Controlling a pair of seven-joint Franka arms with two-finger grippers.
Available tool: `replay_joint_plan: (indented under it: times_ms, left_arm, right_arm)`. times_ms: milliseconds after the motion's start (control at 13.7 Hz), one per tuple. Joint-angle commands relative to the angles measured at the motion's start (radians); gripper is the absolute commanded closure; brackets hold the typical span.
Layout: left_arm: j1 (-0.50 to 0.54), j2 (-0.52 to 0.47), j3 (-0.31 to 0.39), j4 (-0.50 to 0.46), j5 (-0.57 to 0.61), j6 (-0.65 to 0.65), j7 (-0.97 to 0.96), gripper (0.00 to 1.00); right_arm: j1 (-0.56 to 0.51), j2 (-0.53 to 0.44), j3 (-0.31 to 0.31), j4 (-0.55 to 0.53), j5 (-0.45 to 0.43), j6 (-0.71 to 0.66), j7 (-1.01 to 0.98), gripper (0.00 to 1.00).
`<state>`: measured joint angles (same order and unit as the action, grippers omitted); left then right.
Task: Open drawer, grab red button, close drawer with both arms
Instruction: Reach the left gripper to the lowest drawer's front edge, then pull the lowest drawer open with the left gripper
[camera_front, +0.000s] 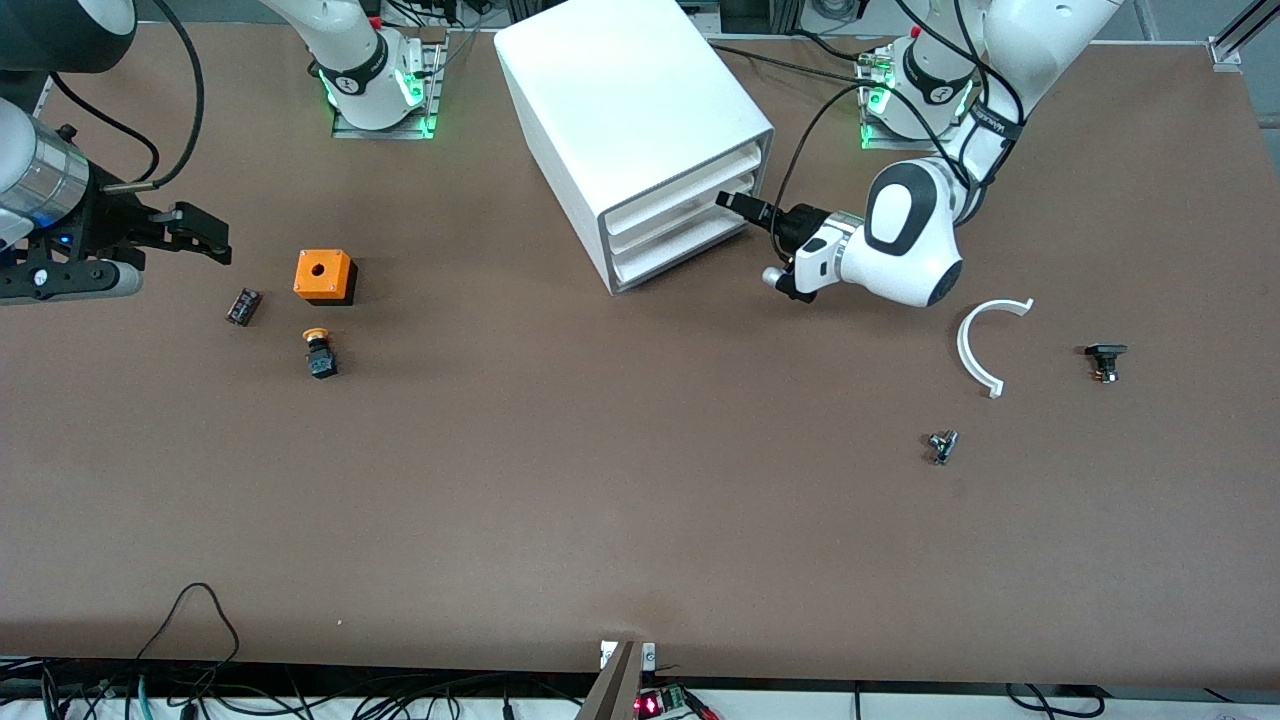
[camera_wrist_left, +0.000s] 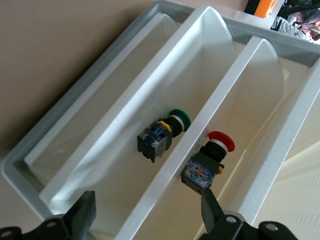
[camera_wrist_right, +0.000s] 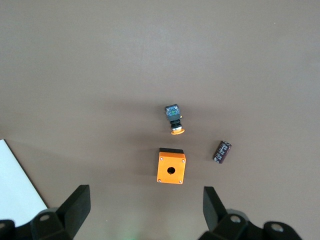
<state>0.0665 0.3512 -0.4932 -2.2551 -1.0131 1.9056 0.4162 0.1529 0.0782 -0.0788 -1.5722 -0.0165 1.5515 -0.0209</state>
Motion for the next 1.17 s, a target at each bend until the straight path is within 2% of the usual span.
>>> replay_joint_plan:
  times_ms: [0, 146, 219, 292, 365, 438, 656, 875, 1021, 1094]
  left_arm:
    - [-0.011, 0.002, -0.016, -0.020, -0.033, 0.033, 0.029, 0.18]
    - [-0.017, 0.009, -0.036, -0.027, -0.033, 0.067, 0.027, 0.34]
    - [-0.025, 0.012, -0.050, -0.029, -0.035, 0.088, 0.027, 0.49]
    - [-0.027, 0.012, -0.051, -0.035, -0.038, 0.099, 0.027, 0.61]
    - [-0.033, 0.012, -0.053, -0.038, -0.039, 0.105, 0.027, 0.85]
    - [-0.033, 0.011, -0.053, -0.038, -0.039, 0.107, 0.027, 1.00]
    - [0.001, 0.002, -0.025, -0.020, -0.026, 0.124, 0.016, 1.00]
    - [0.012, 0.003, 0.069, 0.052, -0.019, 0.248, 0.027, 1.00]
    - [0.019, 0.005, 0.094, 0.080, -0.019, 0.305, 0.027, 1.00]
    - [0.030, 0.002, 0.096, 0.089, -0.019, 0.308, 0.017, 0.70]
  right_arm:
    - [0.017, -0.009, 0.004, 0.009, 0.010, -0.011, -0.005, 0.00]
    - [0.027, -0.012, 0.004, 0.009, 0.010, -0.013, -0.005, 0.00]
    - [0.028, -0.012, 0.004, 0.008, 0.010, -0.013, -0.007, 0.00]
    - [0.027, -0.012, 0.004, 0.008, 0.010, -0.014, -0.007, 0.00]
    - [0.027, -0.012, 0.004, 0.008, 0.010, -0.022, -0.010, 0.00]
    - [0.025, -0.011, 0.002, 0.008, 0.010, -0.031, -0.011, 0.00]
    - [0.030, -0.012, 0.004, 0.008, 0.010, -0.063, -0.007, 0.00]
    - [0.040, -0.012, 0.033, 0.008, 0.010, -0.071, -0.002, 0.00]
    - [0.039, -0.005, 0.039, 0.008, 0.012, -0.071, -0.013, 0.00]
    - [0.040, 0.008, 0.040, 0.008, 0.018, -0.071, -0.016, 0.00]
